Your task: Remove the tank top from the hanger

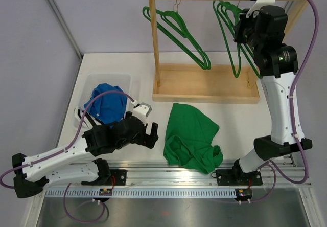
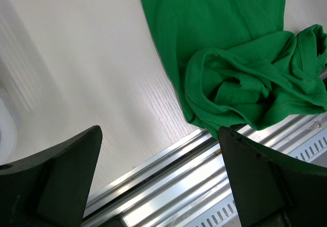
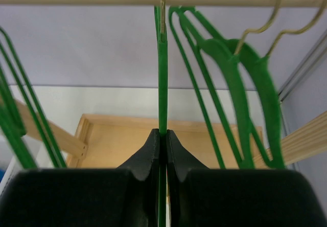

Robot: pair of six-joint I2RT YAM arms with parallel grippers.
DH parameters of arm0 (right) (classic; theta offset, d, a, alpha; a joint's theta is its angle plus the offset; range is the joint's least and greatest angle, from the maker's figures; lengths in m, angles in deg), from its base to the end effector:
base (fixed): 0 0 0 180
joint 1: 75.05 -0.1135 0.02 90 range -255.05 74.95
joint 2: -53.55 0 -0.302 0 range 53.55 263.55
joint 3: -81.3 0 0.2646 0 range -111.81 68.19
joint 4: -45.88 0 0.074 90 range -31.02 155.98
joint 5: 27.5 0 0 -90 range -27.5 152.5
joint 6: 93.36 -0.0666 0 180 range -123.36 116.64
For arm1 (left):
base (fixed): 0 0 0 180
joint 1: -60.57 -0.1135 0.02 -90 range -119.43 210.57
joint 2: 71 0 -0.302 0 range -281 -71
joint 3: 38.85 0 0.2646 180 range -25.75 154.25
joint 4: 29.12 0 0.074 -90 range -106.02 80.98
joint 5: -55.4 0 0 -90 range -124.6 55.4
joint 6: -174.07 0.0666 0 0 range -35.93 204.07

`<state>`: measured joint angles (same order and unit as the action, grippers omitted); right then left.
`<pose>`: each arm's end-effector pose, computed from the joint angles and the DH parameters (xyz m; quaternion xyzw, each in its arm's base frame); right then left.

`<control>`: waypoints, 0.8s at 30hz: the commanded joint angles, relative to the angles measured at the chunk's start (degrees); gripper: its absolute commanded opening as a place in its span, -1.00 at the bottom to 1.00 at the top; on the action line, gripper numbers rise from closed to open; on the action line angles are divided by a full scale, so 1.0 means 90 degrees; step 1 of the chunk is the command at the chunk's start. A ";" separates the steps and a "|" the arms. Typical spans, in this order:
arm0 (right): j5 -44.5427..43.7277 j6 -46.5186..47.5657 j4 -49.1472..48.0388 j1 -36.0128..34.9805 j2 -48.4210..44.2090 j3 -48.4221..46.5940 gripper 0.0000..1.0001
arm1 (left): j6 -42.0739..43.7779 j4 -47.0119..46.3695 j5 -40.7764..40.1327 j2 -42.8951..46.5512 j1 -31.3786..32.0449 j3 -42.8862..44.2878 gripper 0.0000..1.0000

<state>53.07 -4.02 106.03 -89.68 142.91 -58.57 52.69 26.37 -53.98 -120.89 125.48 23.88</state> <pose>0.3149 0.0709 0.5963 -0.0400 0.7622 0.0233 0.6456 0.0981 -0.1573 0.3106 0.1957 0.8839 -0.1920 0.3789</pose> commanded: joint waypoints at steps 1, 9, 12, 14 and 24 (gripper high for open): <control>0.0598 0.0113 -0.0023 0.0405 0.0265 -0.0661 -1.00 | 0.0029 -0.0140 -0.0035 0.0133 0.0015 -0.0123 0.98; 0.0589 0.0113 -0.0031 0.0581 0.0374 -0.0147 -1.00 | 0.0107 -0.0257 0.0004 -0.0033 0.0015 -0.0036 0.98; 0.0657 -0.0090 -0.0081 0.0824 0.0246 0.0090 -1.00 | 0.0136 -0.0364 0.0151 -0.0159 0.0015 0.0023 0.98; 0.0755 -0.0160 0.0065 0.0913 0.0285 0.0042 -1.00 | 0.0137 -0.0423 0.0238 -0.0218 0.0025 0.0042 0.98; 0.1028 -0.0453 0.0397 0.0933 -0.0202 -0.0242 0.51 | 0.0039 -0.1438 0.0308 -0.1349 0.0161 0.0335 0.98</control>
<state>59.41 -6.99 108.80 -81.42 145.31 -58.22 52.98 20.12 -51.73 -129.07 126.09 23.64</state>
